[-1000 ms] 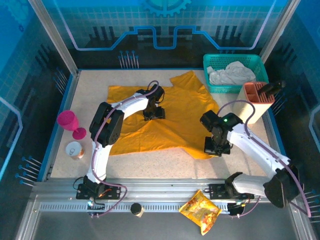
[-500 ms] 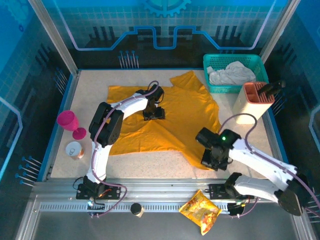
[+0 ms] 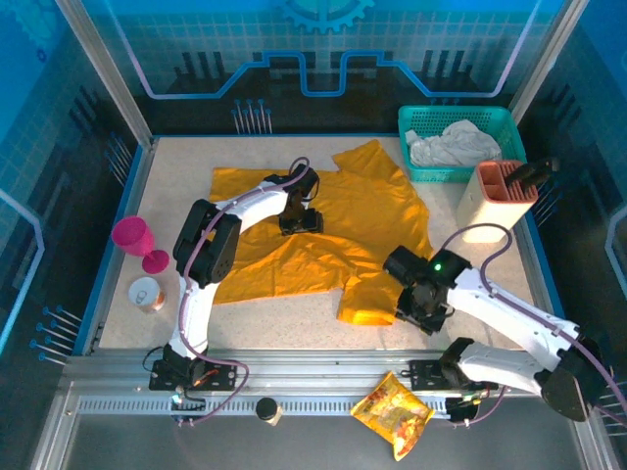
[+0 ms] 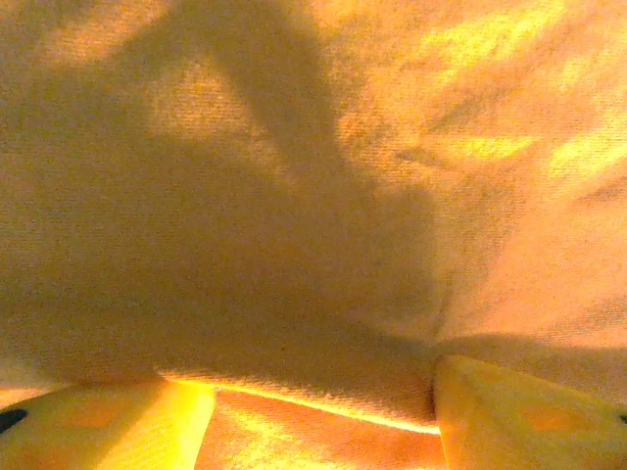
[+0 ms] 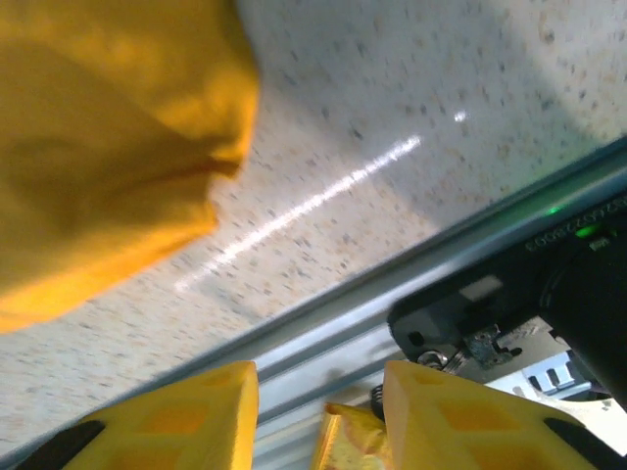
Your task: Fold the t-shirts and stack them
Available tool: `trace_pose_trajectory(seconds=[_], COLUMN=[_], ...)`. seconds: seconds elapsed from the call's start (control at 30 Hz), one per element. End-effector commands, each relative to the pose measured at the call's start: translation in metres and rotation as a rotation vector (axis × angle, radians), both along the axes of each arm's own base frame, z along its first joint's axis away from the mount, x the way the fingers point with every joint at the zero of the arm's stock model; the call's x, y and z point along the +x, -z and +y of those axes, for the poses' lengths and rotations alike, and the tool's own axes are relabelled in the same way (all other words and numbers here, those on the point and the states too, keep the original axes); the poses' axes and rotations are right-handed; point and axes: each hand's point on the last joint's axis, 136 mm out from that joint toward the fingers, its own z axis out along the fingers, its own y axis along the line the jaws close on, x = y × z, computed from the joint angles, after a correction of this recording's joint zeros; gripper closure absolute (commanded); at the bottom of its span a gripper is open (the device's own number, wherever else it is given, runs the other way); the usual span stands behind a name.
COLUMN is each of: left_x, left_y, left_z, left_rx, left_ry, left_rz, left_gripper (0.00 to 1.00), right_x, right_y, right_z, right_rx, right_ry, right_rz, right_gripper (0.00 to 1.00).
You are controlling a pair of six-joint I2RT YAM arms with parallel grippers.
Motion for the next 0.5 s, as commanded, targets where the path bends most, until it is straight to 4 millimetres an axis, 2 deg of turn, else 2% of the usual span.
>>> trace_pose_trajectory(seconds=[0.0, 0.13, 0.27, 0.37, 0.47], left_x=[-0.007, -0.005, 0.013, 0.025, 0.03], left_y=[0.023, 0.0, -0.046, -0.078, -0.1], left_z=[0.026, 0.035, 0.031, 0.035, 0.042], left_rx=[0.058, 0.039, 0.019, 0.052, 0.084], left_ry=[-0.03, -0.069, -0.057, -0.051, -0.065], left_rz=[0.04, -0.006, -0.103, -0.153, -0.196], left_gripper=[0.37, 0.36, 0.22, 0.19, 0.13], right_x=[0.034, 0.096, 0.164, 0.2, 0.218], right_y=[-0.008, 0.001, 0.02, 0.043, 0.064], right_z=[-0.016, -0.018, -0.023, -0.027, -0.026], right_rx=[-0.03, 0.055, 0.104, 0.173, 0.195], right_ry=[-0.083, -0.121, -0.167, -0.136, -0.11], right_rz=[-0.054, -0.13, -0.211, -0.2, -0.172], right_gripper=[0.65, 0.69, 0.77, 0.88, 0.95])
